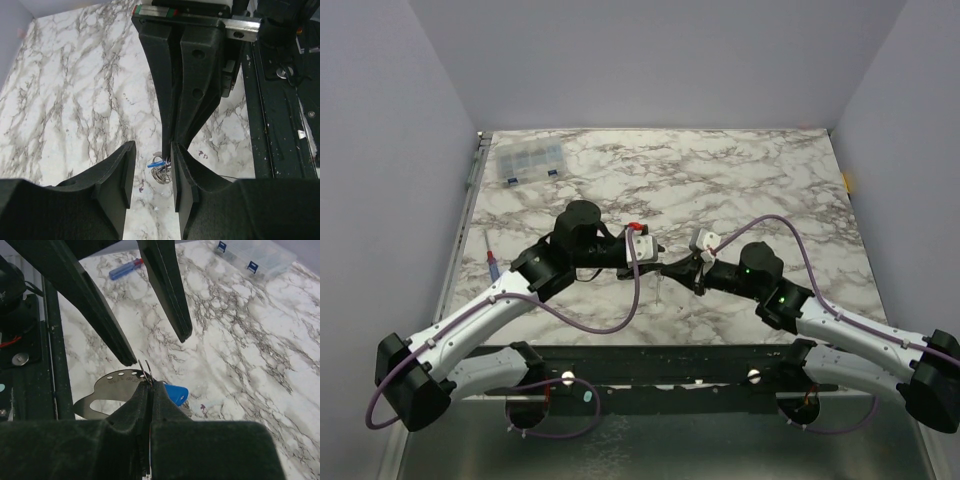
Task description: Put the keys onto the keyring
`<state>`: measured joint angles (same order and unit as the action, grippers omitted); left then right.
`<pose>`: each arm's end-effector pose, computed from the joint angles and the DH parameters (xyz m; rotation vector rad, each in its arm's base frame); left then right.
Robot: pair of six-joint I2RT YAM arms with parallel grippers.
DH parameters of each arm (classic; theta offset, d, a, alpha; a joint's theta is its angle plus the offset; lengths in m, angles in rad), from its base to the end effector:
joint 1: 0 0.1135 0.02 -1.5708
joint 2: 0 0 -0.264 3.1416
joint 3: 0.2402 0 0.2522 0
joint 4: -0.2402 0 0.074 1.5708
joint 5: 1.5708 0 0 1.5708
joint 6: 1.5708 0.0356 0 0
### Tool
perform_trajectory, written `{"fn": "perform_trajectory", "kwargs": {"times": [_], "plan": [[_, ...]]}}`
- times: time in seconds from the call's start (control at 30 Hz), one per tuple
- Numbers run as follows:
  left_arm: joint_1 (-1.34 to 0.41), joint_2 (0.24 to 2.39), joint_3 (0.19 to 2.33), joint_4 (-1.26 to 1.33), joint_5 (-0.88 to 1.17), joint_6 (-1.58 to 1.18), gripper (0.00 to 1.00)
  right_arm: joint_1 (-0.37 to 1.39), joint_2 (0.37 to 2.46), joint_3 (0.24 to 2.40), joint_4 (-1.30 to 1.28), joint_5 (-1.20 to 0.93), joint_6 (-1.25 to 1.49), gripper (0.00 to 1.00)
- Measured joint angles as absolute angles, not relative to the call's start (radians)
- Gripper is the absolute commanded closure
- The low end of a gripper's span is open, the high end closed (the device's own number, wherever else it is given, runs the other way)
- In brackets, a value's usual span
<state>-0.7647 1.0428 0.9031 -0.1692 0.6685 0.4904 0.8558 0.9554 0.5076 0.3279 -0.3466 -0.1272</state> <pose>0.1543 -0.1786 0.3359 1.4520 1.2101 -0.8133 0.1358 0.1749 0.2642 -1.0555 1.4015 0.8314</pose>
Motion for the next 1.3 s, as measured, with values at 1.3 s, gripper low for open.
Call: {"fn": "perform_trajectory", "kwargs": {"times": [1.3], "plan": [[-0.76,1.079,0.867,-0.18,0.678,0.487,0.52,0.859,0.927,0.508,0.282,-0.371,-0.12,0.99]]}}
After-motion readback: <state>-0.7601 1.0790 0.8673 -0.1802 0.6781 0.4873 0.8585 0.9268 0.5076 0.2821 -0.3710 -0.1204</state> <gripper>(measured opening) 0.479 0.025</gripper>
